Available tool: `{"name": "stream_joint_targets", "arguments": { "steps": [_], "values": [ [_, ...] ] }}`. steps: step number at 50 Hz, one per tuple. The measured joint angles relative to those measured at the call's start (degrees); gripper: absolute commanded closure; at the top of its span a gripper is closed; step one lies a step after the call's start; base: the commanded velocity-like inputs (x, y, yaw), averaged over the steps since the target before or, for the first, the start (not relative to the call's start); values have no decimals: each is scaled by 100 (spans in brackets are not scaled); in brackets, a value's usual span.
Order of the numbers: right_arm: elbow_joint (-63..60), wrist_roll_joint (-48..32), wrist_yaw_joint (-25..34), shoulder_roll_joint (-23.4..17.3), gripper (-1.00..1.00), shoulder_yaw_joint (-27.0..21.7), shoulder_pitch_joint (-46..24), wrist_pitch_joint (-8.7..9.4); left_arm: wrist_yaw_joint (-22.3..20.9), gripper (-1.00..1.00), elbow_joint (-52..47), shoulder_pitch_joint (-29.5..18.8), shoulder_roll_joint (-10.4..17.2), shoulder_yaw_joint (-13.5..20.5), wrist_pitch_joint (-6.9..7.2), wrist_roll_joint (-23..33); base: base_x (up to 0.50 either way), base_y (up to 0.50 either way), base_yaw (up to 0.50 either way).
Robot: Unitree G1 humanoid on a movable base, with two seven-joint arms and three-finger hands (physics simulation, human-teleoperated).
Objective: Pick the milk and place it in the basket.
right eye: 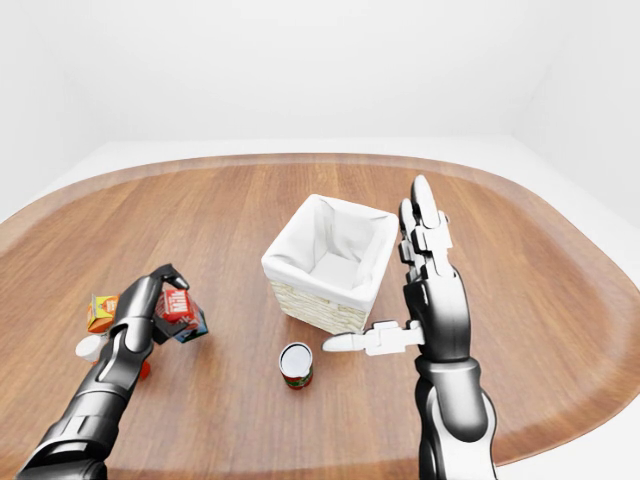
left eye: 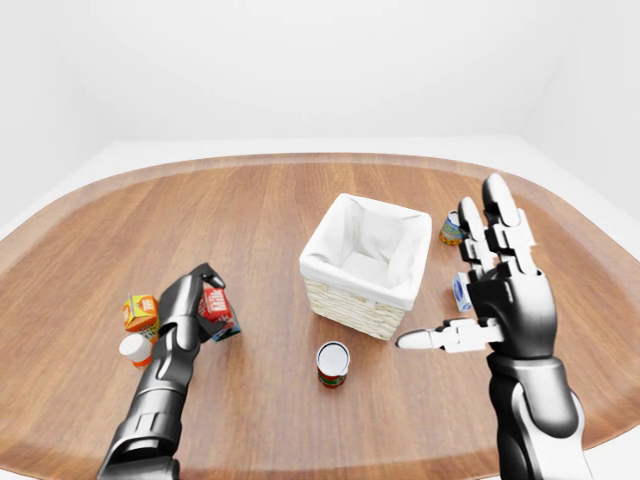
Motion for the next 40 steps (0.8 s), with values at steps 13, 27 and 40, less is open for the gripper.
{"name": "stream_joint_targets", "arguments": {
  "steps": [13, 27, 40],
  "values": [
    [13, -6, -1, -1, -100, 2, -1, 0, -461, 100, -818, -304, 106, 125, 0, 70, 0, 0, 0],
    [32, -15, -1, -2, -100, -5, -3, 0, -1037, 100, -1693, -611, 186, 215, 0, 232, 0, 0, 0],
    [34, -28, -2, -2, -100, -5, 1, 0, -1527, 100, -2229, -1054, 284, 258, 0, 317, 0, 0, 0]
  ]
}}
